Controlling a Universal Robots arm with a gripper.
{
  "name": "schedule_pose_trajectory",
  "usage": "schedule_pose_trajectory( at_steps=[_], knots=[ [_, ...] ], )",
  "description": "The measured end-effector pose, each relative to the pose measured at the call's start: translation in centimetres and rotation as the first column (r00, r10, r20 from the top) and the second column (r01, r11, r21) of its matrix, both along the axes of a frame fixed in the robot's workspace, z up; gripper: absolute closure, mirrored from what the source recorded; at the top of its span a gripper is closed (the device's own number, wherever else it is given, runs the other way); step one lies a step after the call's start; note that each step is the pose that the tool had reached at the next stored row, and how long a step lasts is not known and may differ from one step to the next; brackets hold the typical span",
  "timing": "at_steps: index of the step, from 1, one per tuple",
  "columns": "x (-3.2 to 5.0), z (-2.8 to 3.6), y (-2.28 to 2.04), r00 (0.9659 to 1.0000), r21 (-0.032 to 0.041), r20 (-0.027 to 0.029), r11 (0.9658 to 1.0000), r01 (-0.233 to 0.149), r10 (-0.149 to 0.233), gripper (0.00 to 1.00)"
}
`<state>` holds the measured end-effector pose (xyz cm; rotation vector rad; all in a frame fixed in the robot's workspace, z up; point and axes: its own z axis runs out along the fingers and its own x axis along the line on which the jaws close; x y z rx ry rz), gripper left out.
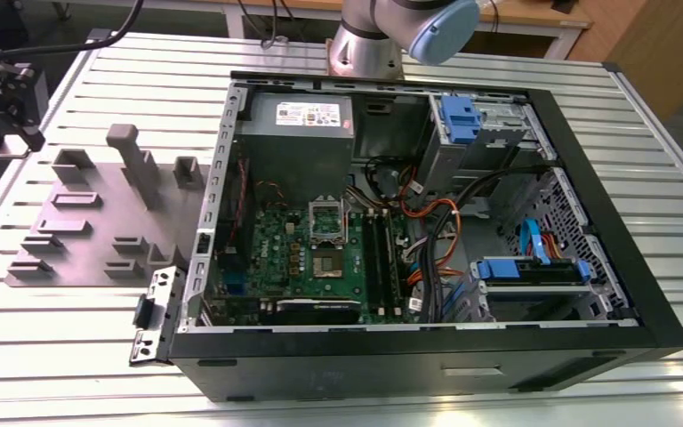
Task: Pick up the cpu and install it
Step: 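Pick up the cpu and move it towards the insertion slot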
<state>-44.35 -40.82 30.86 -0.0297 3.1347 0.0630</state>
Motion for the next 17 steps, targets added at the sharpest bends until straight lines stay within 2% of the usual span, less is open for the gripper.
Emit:
schedule_pose_trajectory(
  at_steps=[10,17],
  knots=[
    [0.00,0.21,0.00,1.0000,-0.0001,-0.0001,1.0000,0.000,0.000,0.53],
    [0.00,0.85,0.00,1.0000,0.0000,-0.0001,1.0000,0.000,0.000,0.53]
  ],
)
